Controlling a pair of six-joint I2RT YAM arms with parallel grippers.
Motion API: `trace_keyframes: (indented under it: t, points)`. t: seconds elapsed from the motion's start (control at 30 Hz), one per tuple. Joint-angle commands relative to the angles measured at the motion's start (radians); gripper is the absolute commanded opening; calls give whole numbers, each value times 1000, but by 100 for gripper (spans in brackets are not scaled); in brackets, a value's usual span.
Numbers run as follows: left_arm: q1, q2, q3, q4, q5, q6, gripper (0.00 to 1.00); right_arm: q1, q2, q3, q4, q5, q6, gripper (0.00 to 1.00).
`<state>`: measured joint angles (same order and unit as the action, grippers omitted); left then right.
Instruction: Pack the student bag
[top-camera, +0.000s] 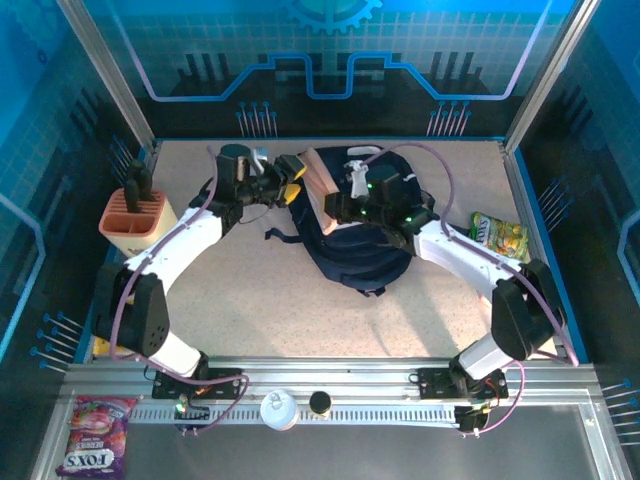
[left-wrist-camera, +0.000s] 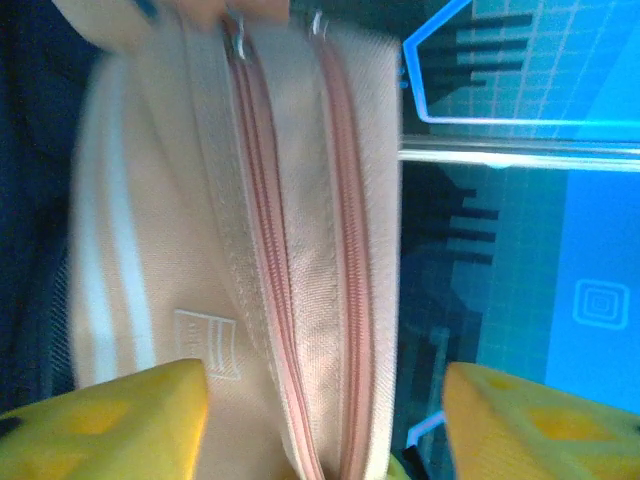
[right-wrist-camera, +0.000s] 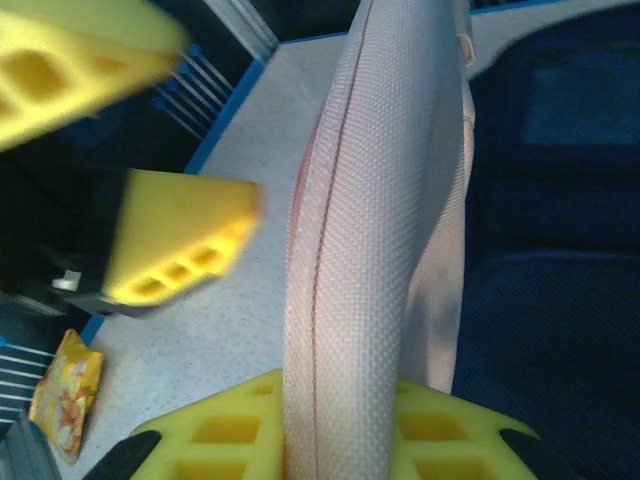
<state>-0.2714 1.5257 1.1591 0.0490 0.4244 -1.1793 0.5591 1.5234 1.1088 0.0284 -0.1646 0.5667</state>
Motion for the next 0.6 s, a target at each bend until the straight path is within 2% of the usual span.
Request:
trace_keyframes:
  t: [0.0, 0.2, 0.37, 0.57]
  points:
    - [4, -82, -2, -38, -73, 167, 72, -77, -108, -61, 40, 11, 55, 18]
    - [-65, -72, 68, -235, -166, 475, 80, -240, -273, -175, -4, -12, 115, 14]
    - [-155, -9, 102, -296, -222, 682, 82, -358, -399, -212, -130, 15, 125, 13]
    - [-294, 121, 206, -417, -288, 971, 83, -494, -480, -224, -288, 19, 165, 13]
